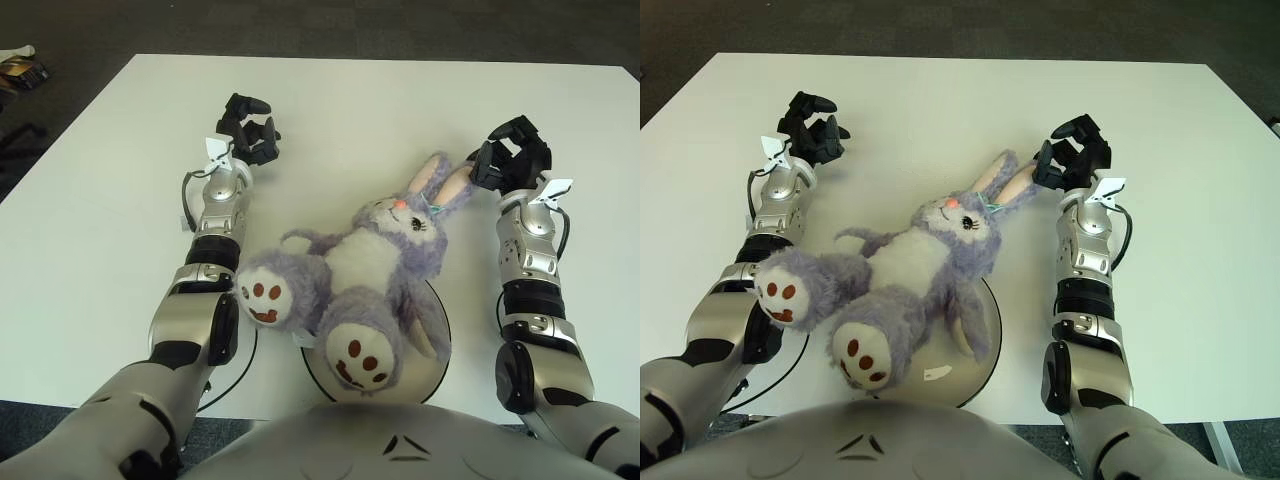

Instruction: Put the doll into the plate.

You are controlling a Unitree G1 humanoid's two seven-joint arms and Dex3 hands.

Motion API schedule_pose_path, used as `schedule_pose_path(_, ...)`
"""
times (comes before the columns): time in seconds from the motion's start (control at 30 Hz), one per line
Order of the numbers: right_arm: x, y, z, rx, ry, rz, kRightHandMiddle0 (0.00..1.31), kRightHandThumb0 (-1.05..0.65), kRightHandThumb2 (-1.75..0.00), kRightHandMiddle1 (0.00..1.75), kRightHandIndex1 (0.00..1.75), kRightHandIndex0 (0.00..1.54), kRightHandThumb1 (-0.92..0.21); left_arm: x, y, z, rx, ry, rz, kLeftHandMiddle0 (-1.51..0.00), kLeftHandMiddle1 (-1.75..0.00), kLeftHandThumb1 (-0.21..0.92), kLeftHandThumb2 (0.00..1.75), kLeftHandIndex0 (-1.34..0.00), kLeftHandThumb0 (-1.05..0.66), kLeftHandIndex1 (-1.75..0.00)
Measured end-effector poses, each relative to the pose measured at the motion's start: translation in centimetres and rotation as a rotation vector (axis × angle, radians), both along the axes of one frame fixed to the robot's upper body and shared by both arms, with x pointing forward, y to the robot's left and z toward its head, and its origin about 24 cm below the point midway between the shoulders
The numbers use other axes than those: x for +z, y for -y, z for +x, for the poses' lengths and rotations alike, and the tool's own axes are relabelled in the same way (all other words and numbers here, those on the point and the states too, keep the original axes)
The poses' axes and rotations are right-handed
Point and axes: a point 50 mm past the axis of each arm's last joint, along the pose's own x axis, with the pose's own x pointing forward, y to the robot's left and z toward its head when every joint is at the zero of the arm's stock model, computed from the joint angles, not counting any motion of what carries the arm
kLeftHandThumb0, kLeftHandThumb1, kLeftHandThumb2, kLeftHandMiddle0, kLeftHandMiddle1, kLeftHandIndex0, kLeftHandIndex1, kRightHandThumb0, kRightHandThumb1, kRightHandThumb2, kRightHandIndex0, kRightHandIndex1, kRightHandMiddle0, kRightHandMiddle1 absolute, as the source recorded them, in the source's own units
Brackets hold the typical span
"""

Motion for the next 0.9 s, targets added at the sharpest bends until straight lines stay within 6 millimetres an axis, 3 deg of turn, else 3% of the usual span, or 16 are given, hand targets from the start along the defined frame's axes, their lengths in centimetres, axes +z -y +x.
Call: schedule_pose_path(0.9,-0.29,-0.57,0.19,0.035,-0.032,-0.005,0.61,-0.01,-1.52,1.75,1.48,0.88,-0.07,0.26,0.30,0.02,-0.019,0.012,0.008,-0.64,-1.60,0.34,1.24,-0.40,-0.01,-1.73)
